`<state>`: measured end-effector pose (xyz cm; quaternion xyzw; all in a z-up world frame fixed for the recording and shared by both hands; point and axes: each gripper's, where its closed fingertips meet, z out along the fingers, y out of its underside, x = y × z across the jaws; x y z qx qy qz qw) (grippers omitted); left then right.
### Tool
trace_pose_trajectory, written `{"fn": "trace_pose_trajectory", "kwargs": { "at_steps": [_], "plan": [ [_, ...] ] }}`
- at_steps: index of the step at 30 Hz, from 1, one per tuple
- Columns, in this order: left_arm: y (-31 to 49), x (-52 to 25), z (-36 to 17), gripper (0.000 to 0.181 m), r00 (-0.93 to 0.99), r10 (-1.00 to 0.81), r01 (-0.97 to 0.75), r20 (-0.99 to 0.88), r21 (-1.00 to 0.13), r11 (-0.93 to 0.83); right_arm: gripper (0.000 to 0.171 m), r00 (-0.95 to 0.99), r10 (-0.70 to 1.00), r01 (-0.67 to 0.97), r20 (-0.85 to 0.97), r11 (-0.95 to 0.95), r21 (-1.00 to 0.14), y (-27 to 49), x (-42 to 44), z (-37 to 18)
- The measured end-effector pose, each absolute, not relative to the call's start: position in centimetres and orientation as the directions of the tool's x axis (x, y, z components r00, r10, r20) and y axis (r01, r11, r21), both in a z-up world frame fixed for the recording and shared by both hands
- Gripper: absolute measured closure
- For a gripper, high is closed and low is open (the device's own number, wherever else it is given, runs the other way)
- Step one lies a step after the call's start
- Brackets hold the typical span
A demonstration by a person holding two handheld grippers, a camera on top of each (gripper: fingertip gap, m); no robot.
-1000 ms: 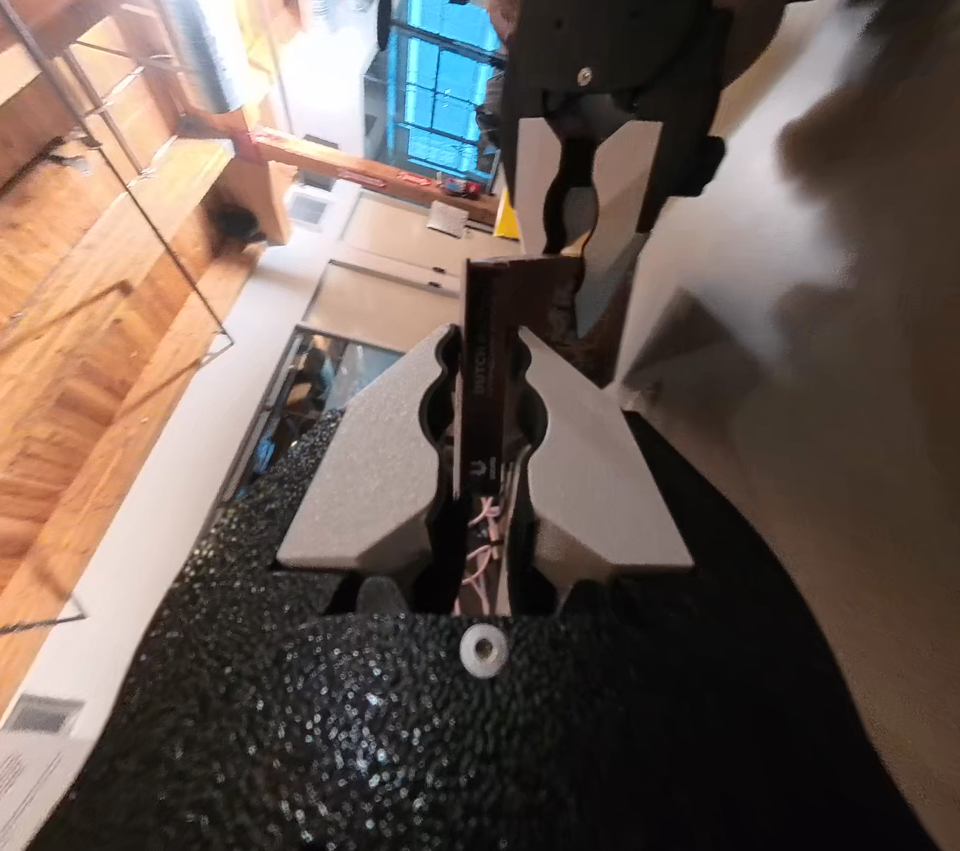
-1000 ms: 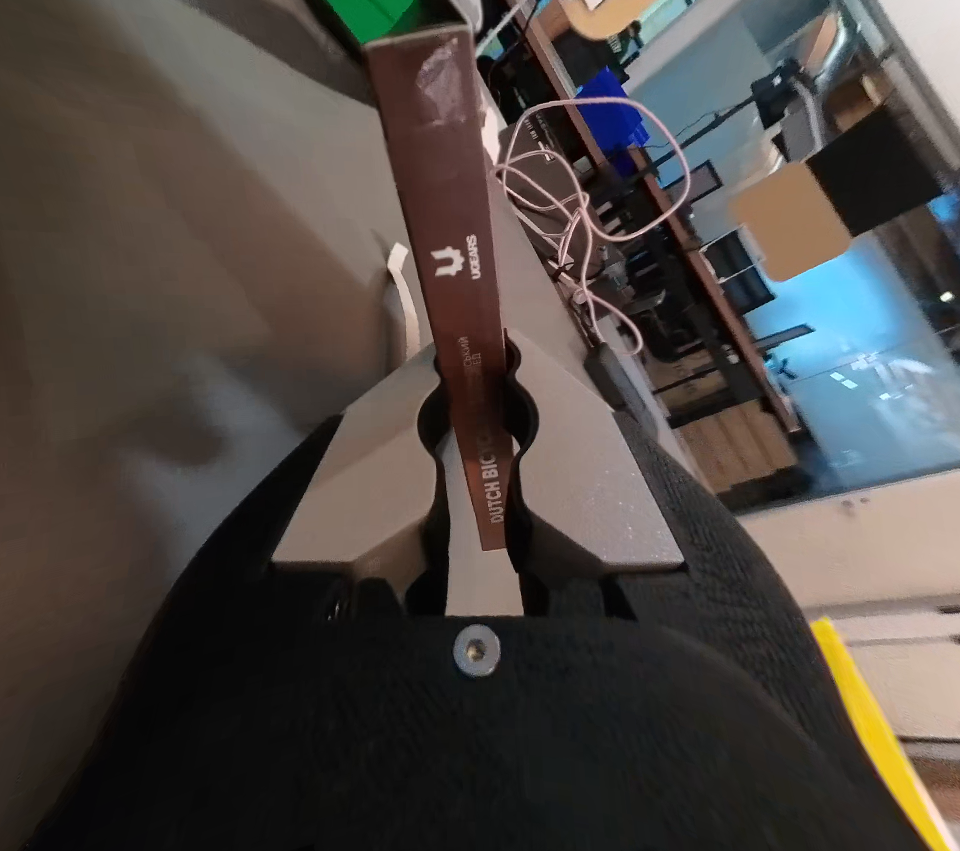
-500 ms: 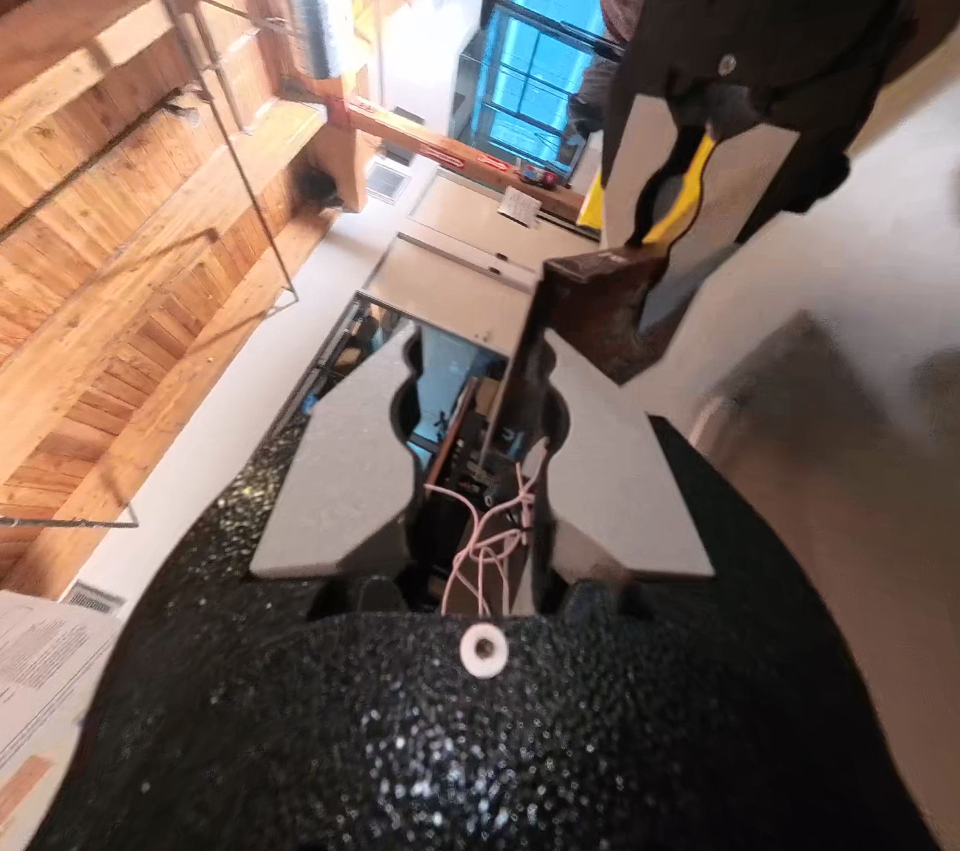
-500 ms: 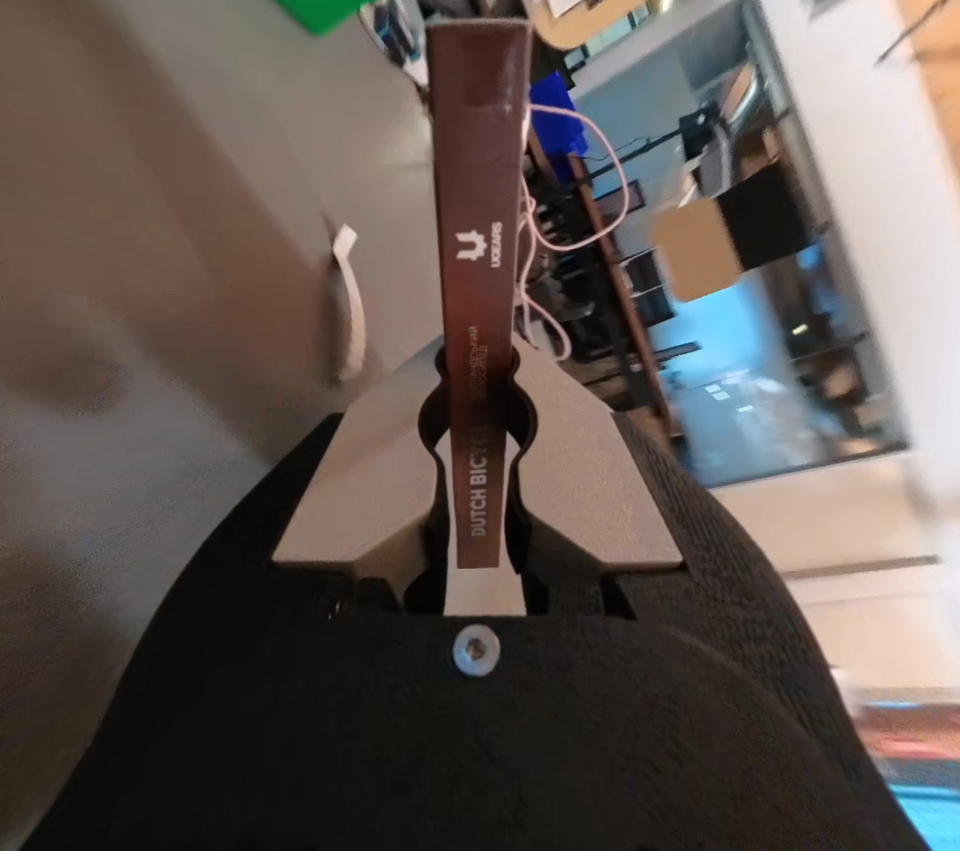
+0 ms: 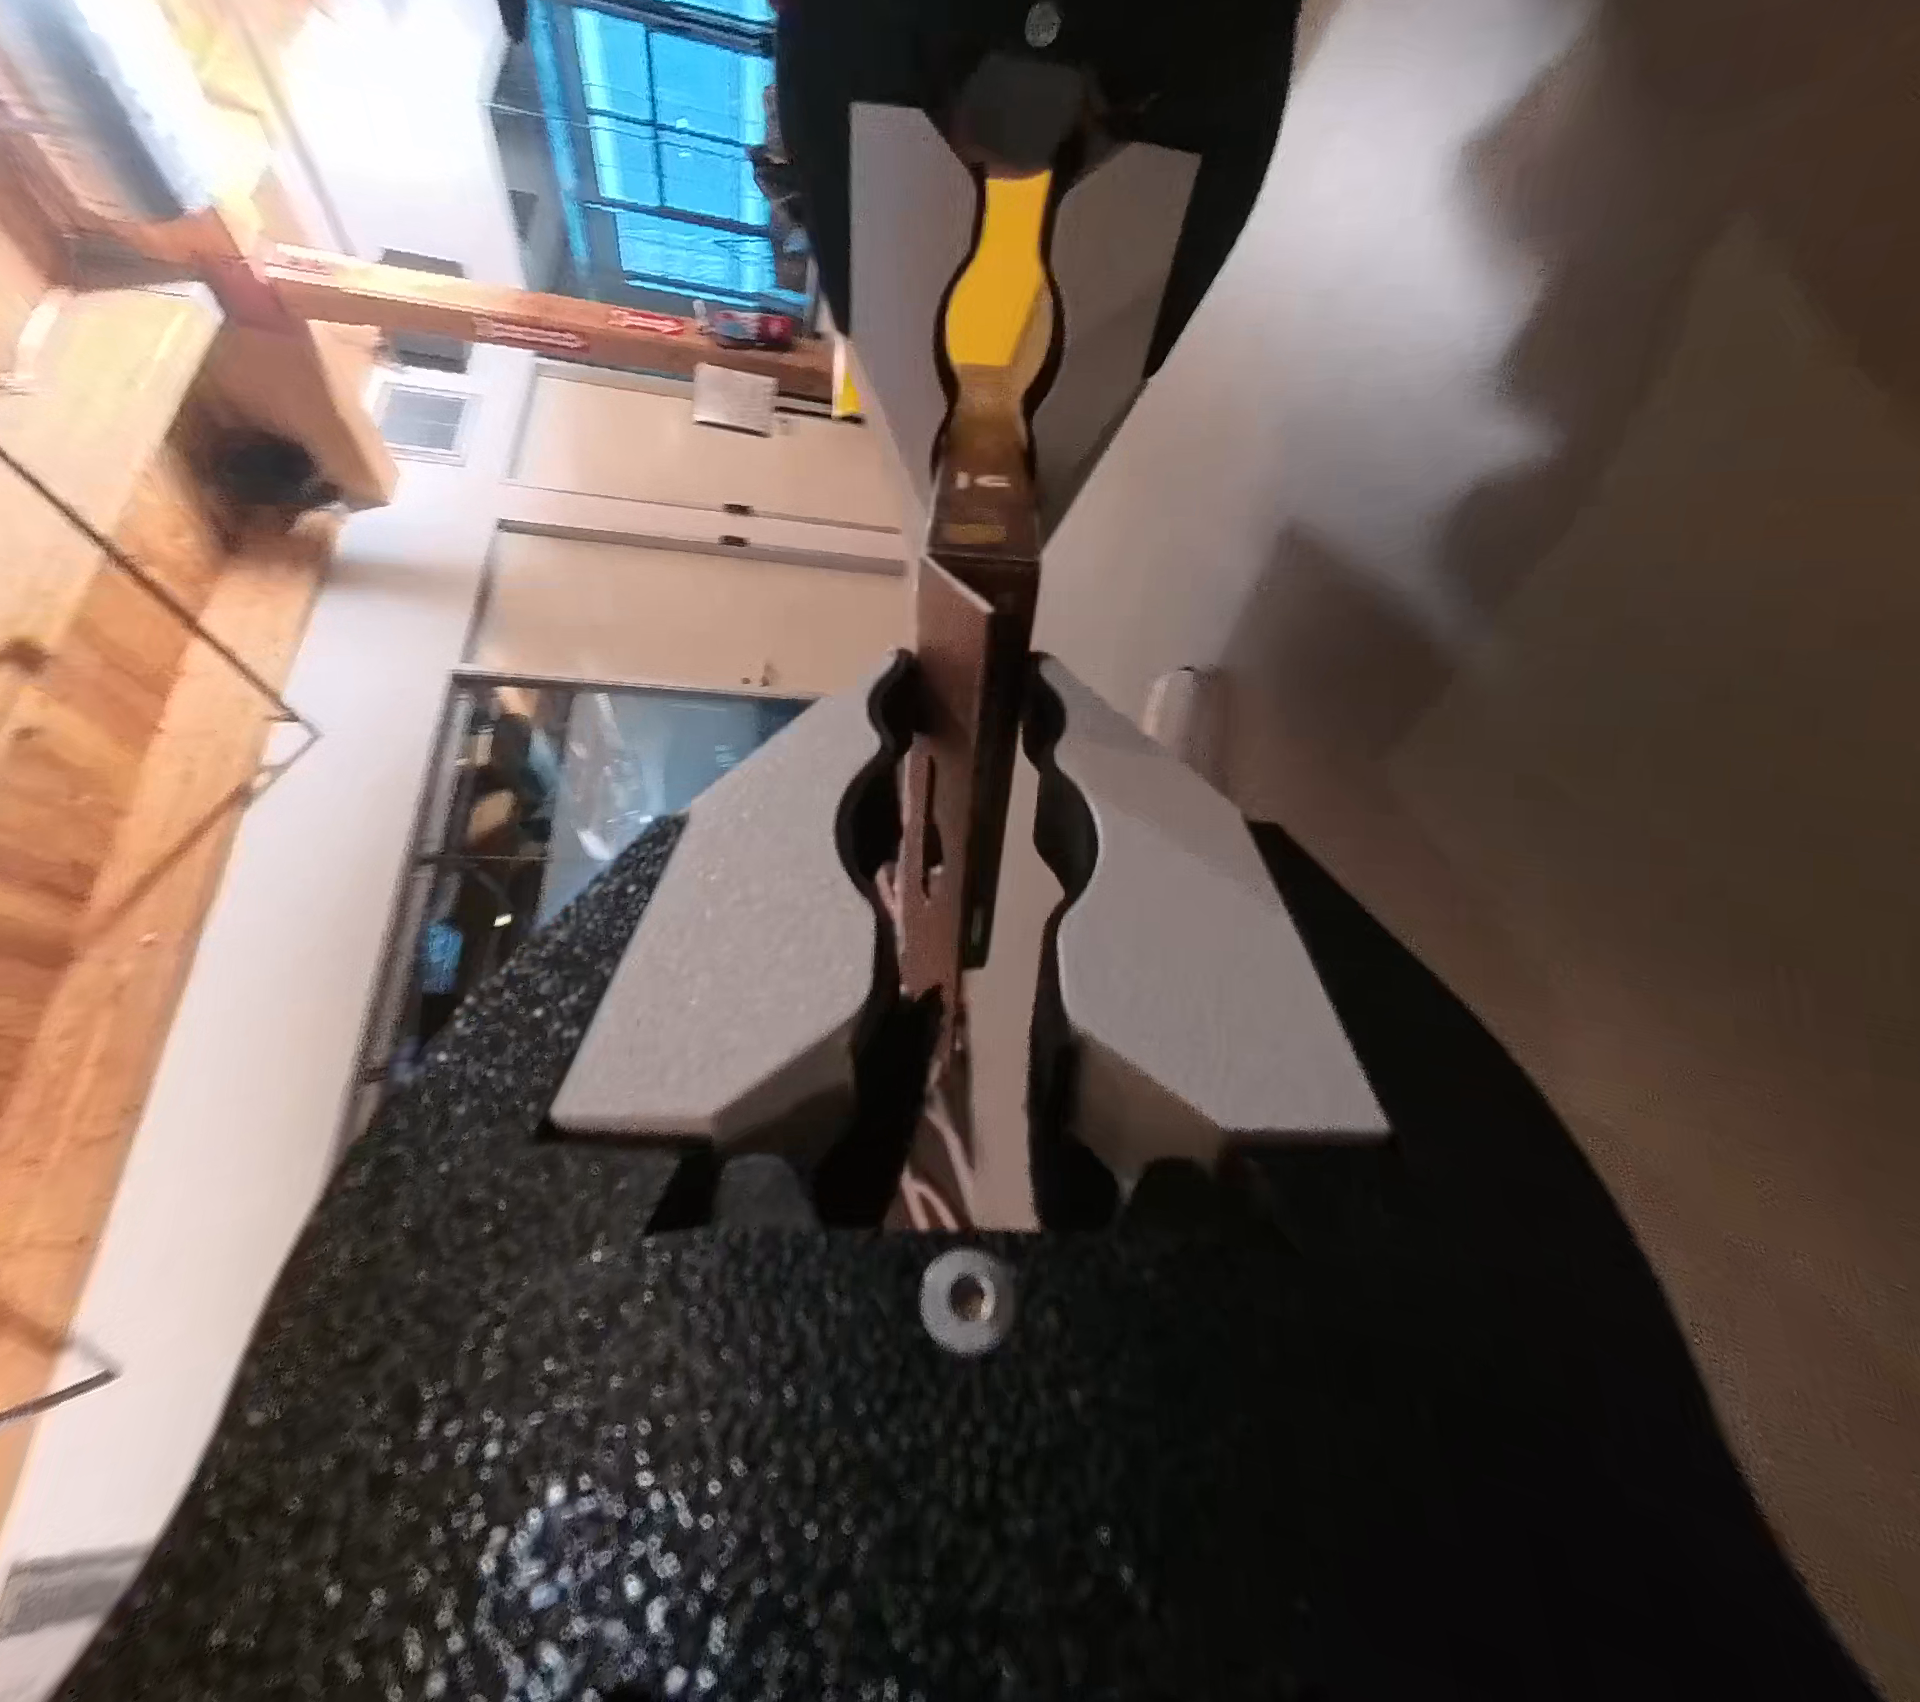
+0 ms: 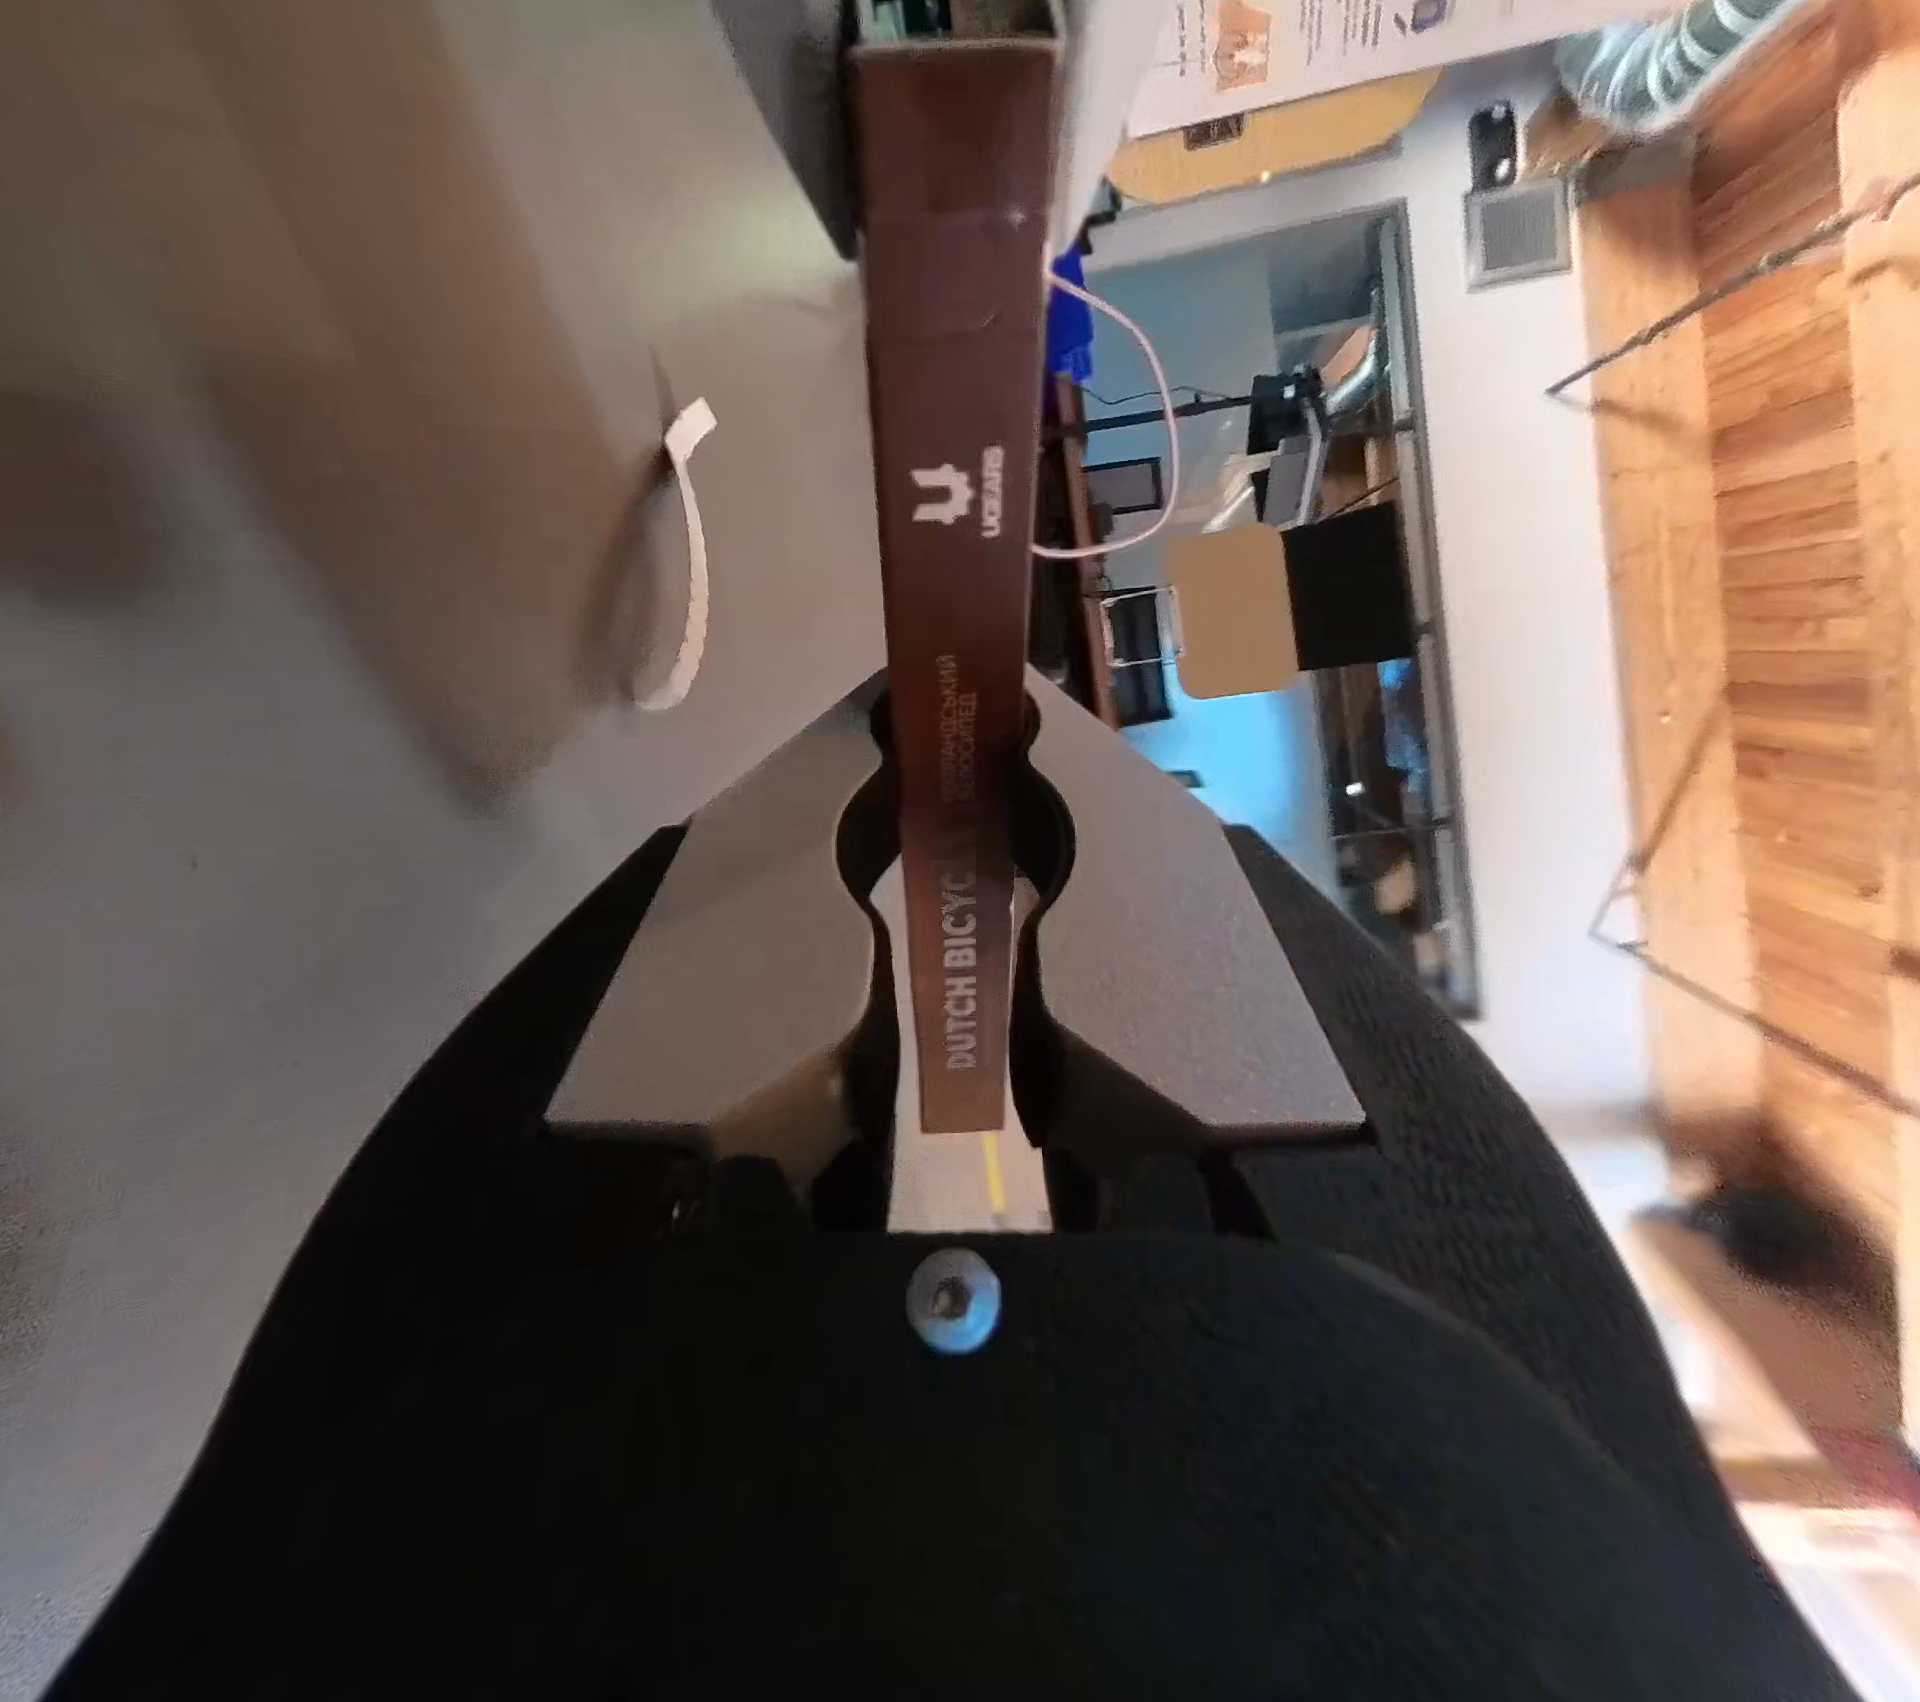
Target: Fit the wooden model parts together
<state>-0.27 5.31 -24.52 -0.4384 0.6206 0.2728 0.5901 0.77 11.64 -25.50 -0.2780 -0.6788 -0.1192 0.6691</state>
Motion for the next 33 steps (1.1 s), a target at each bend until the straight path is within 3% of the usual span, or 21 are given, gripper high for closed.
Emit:
{"fn": "trace_pose_trajectory", "kwargs": {
  "at_steps": [7, 13, 16, 18, 25, 33],
  "plan": [
    [5.6, -0.3, -21.5, 0.165, 0.161, -0.053, -0.887, -0.986, -0.168, 0.429, 0.157, 0.206, 0.490, 0.472, 0.847, 0.708, -0.525, 11.7, 0.7, -24.0],
    [5.9, -0.5, -20.4, 0.165, 0.218, 0.026, -0.894, -0.976, -0.189, 0.407, 0.156, 0.265, 0.637, 0.416, 0.724, 0.602, -0.681, 11.6, 0.3, -23.8],
    [5.9, -1.0, -18.6, 0.165, 0.194, 0.171, -0.921, -0.966, -0.119, 0.372, 0.158, 0.233, 0.823, 0.314, 0.518, 0.441, -0.841, 9.9, -1.0, -24.6],
    [5.9, -1.4, -18.6, 0.164, 0.221, 0.153, -0.916, -0.963, -0.151, 0.371, 0.157, 0.252, 0.802, 0.327, 0.542, 0.456, -0.827, 10.4, -1.2, -24.3],
    [5.5, -1.9, -17.2, 0.161, 0.147, 0.399, -0.949, -0.905, -0.015, 0.315, 0.158, 0.219, 0.937, 0.206, 0.272, 0.228, -0.952, 9.0, -2.6, -24.0],
    [5.6, -2.2, -17.2, 0.144, 0.294, 0.335, -0.913, -0.895, -0.160, 0.374, 0.158, 0.238, 0.950, 0.173, 0.200, 0.161, -0.972, 9.1, -3.0, -23.7]
  ]
}}
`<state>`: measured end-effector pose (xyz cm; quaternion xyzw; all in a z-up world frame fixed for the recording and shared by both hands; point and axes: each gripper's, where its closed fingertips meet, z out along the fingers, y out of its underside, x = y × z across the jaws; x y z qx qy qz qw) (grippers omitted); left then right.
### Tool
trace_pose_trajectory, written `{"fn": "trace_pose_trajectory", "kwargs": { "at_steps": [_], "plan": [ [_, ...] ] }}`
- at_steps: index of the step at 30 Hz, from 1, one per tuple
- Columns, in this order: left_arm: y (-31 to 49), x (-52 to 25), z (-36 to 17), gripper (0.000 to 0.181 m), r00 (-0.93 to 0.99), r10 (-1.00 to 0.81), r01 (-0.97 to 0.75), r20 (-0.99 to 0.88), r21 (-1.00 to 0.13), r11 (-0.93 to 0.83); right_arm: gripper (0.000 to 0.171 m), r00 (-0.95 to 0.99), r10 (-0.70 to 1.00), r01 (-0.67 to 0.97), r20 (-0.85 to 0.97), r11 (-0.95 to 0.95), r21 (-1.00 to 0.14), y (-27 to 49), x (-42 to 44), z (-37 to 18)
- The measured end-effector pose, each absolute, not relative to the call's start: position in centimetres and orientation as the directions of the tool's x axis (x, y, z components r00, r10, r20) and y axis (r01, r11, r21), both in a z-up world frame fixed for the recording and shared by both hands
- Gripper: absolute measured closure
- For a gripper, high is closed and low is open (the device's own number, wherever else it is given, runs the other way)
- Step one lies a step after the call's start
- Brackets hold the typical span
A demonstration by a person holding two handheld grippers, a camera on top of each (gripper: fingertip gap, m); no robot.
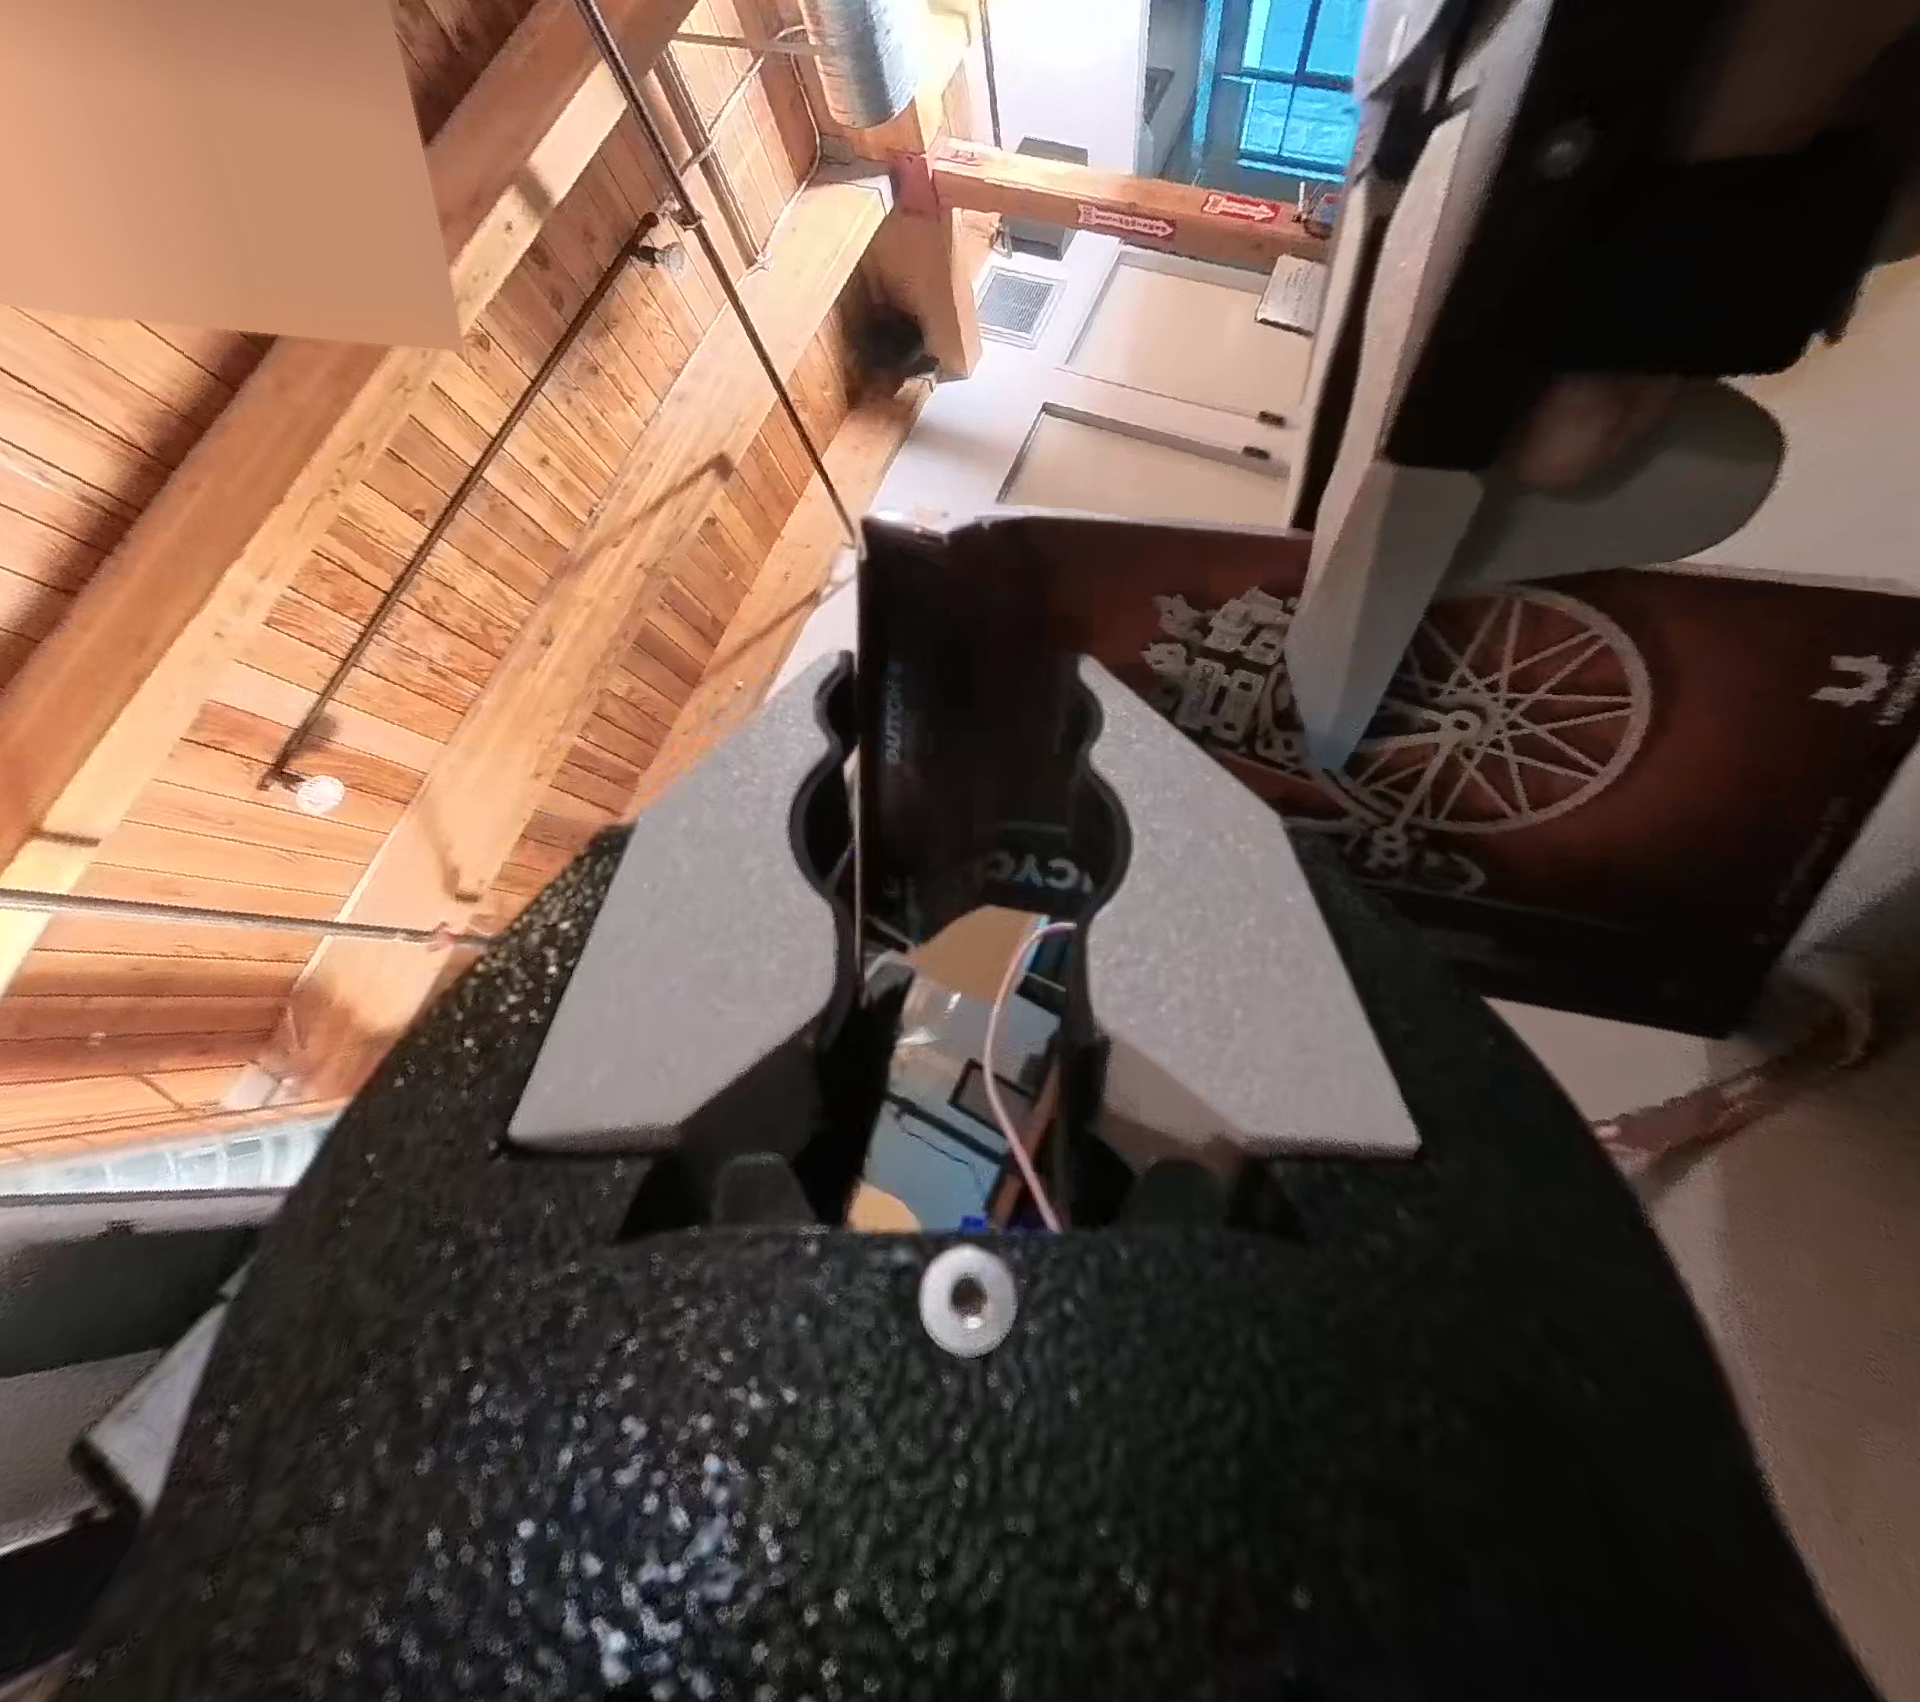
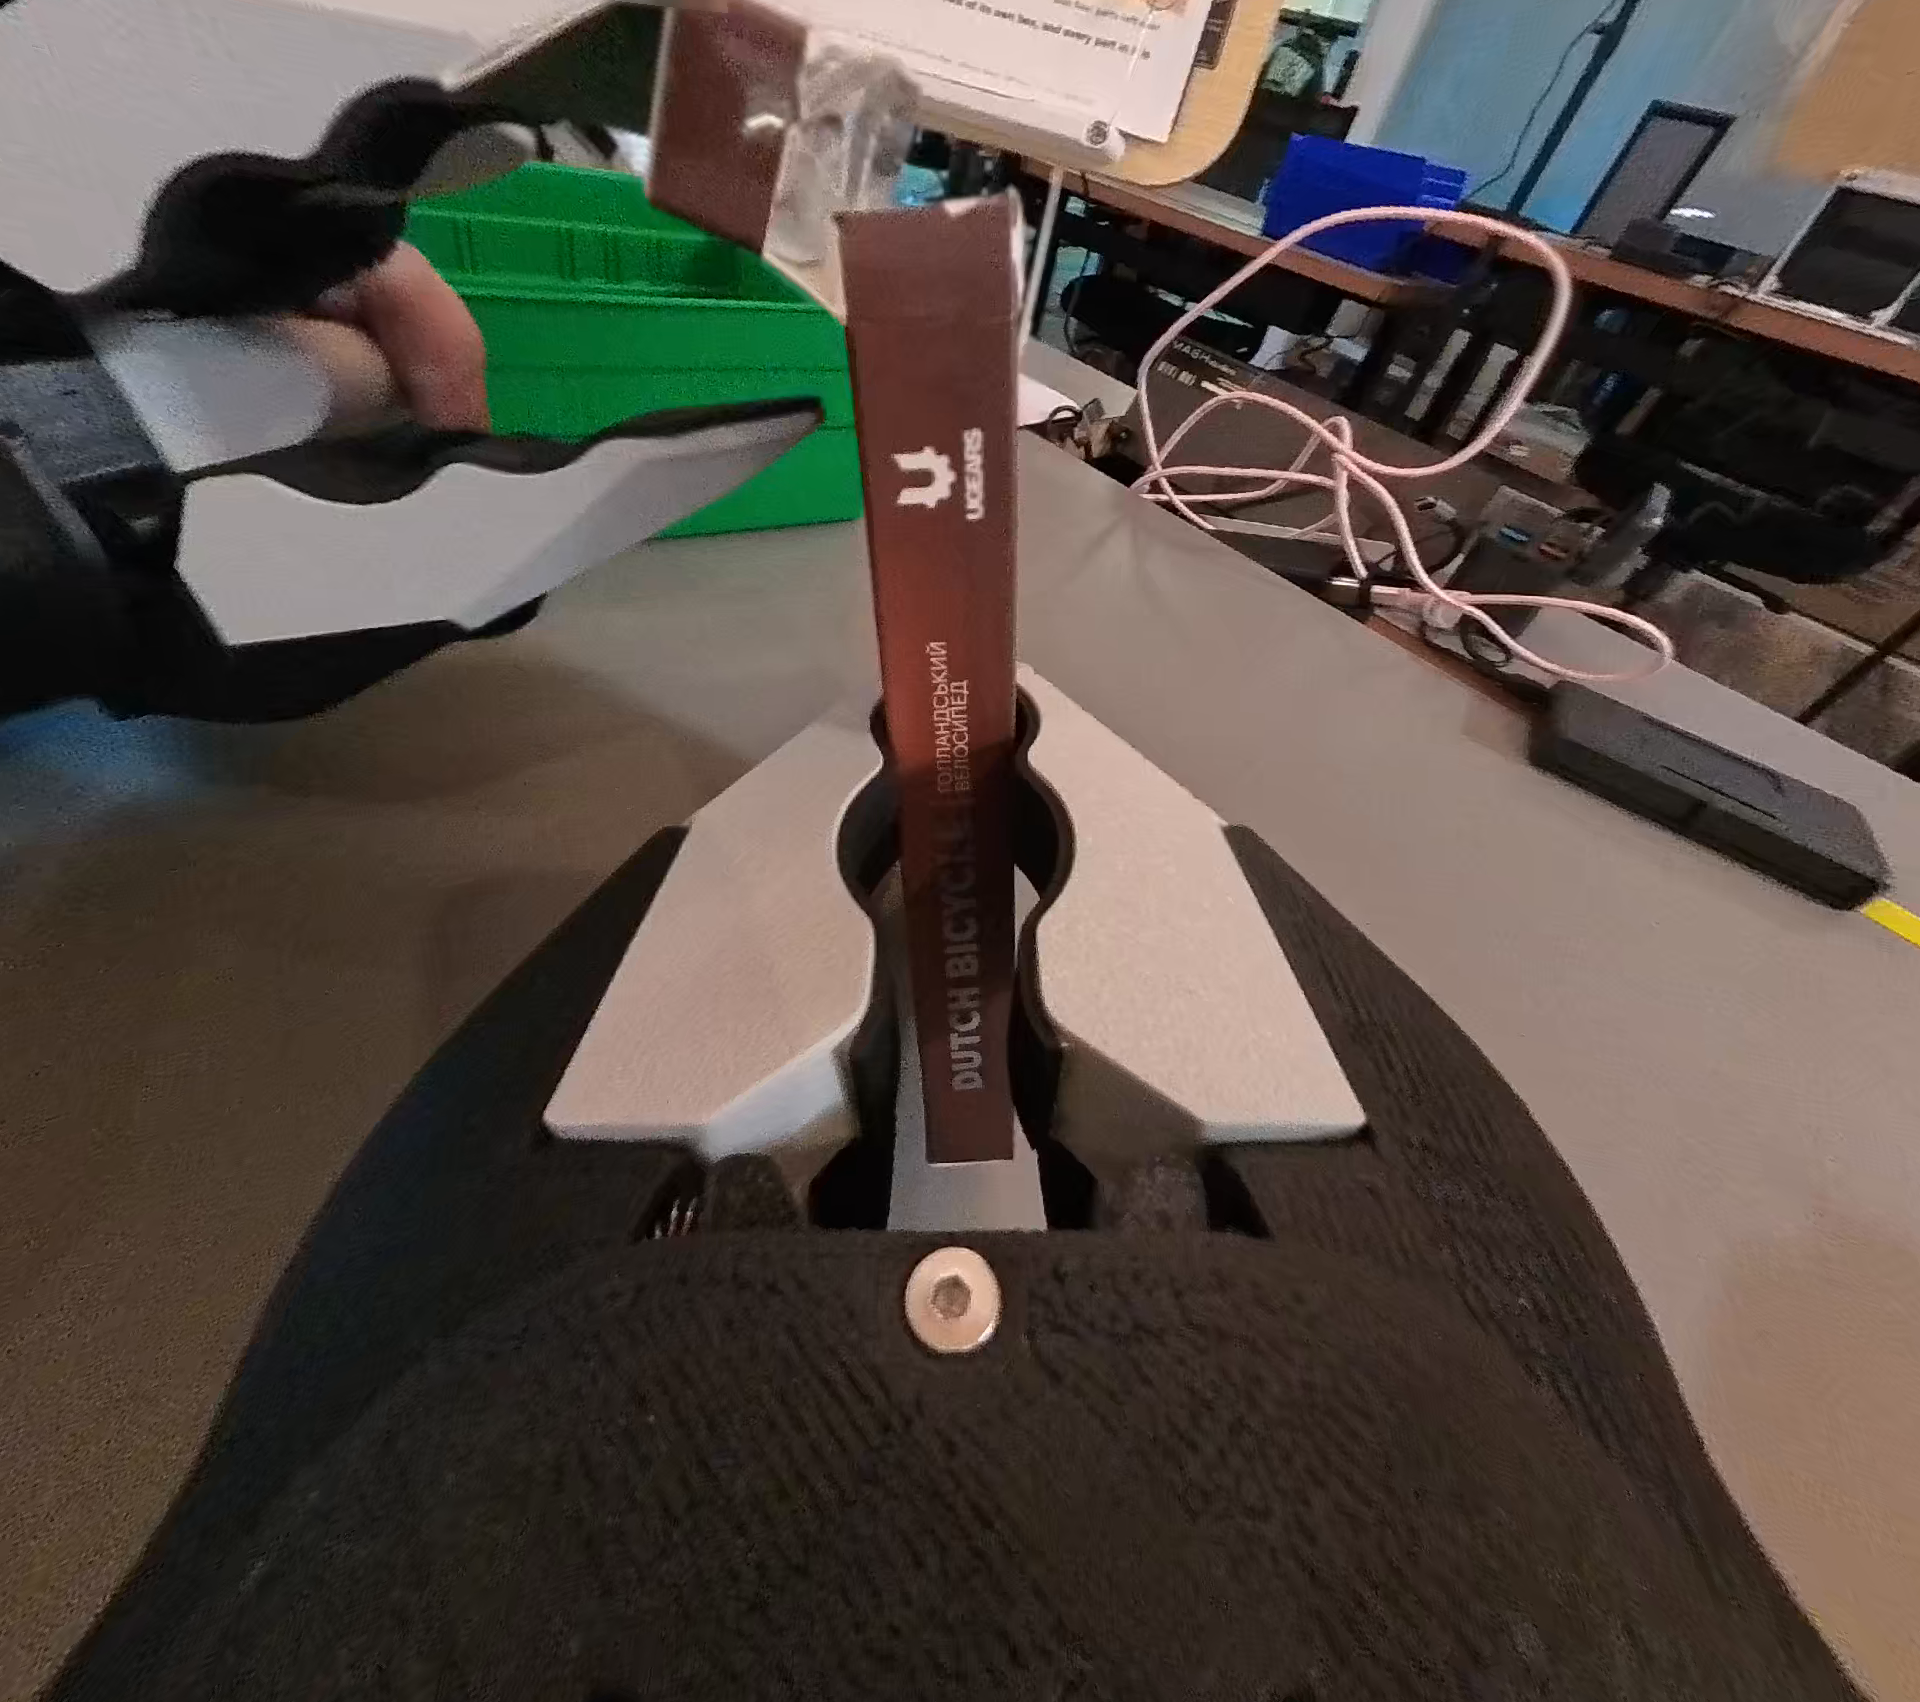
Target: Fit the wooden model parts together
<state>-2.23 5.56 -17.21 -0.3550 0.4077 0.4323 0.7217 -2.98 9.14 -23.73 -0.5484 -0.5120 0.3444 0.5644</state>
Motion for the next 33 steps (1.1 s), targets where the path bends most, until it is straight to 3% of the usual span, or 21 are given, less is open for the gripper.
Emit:
{"fn": "trace_pose_trajectory", "kwargs": {
  "at_steps": [3, 6, 10, 12, 14, 18, 20, 21, 29, 33],
  "plan": [
    [5.5, -2.2, -17.2, 0.142, 0.351, 0.293, -0.888, -0.890, -0.217, 0.405, 0.158, 0.285, 0.923, 0.192, 0.260, 0.211, -0.959, 10.2, -2.4, -23.6],
    [5.5, -1.4, -17.8, 0.129, 0.476, 0.123, -0.791, -0.871, -0.363, 0.493, 0.158, 0.348, 0.833, 0.264, 0.431, 0.354, -0.897, 11.5, -1.6, -23.4],
    [5.0, -1.5, -17.2, 0.108, 0.639, -0.087, -0.607, -0.765, -0.570, 0.553, 0.158, 0.394, 0.535, 0.435, 0.747, 0.608, -0.664, 13.3, 0.1, -22.2],
    [4.7, -1.4, -16.9, 0.109, 0.621, -0.100, -0.607, -0.778, -0.557, 0.567, 0.158, 0.355, 0.383, 0.506, 0.853, 0.689, -0.520, 13.6, 0.6, -22.1],
    [4.7, -1.3, -17.6, 0.118, 0.536, -0.072, -0.681, -0.841, -0.481, 0.553, 0.158, 0.327, 0.316, 0.527, 0.890, 0.721, -0.450, 13.7, 0.8, -22.2],
    [6.3, -2.0, -19.9, 0.142, 0.396, -0.030, -0.815, -0.918, -0.367, 0.449, 0.158, 0.347, 0.427, 0.460, 0.835, 0.698, -0.549, 13.3, 0.5, -22.4],
    [6.2, -2.6, -19.1, 0.171, 0.401, 0.051, -0.832, -0.915, -0.340, 0.438, 0.158, 0.344, 0.470, 0.451, 0.813, 0.677, -0.582, 13.3, 0.4, -22.8],
    [6.2, -2.9, -18.7, 0.178, 0.405, 0.067, -0.836, -0.912, -0.339, 0.432, 0.158, 0.340, 0.500, 0.440, 0.796, 0.664, -0.605, 13.2, 0.2, -23.0],
    [6.4, -3.8, -17.8, 0.181, 0.379, 0.146, -0.886, -0.914, -0.313, 0.343, 0.158, 0.345, 0.807, 0.280, 0.480, 0.399, -0.873, 12.0, -1.2, -24.0],
    [6.7, -3.6, -17.8, 0.181, 0.355, 0.159, -0.901, -0.921, -0.292, 0.321, 0.158, 0.357, 0.877, 0.205, 0.322, 0.263, -0.943, 12.1, -1.1, -23.8]
  ]
}}
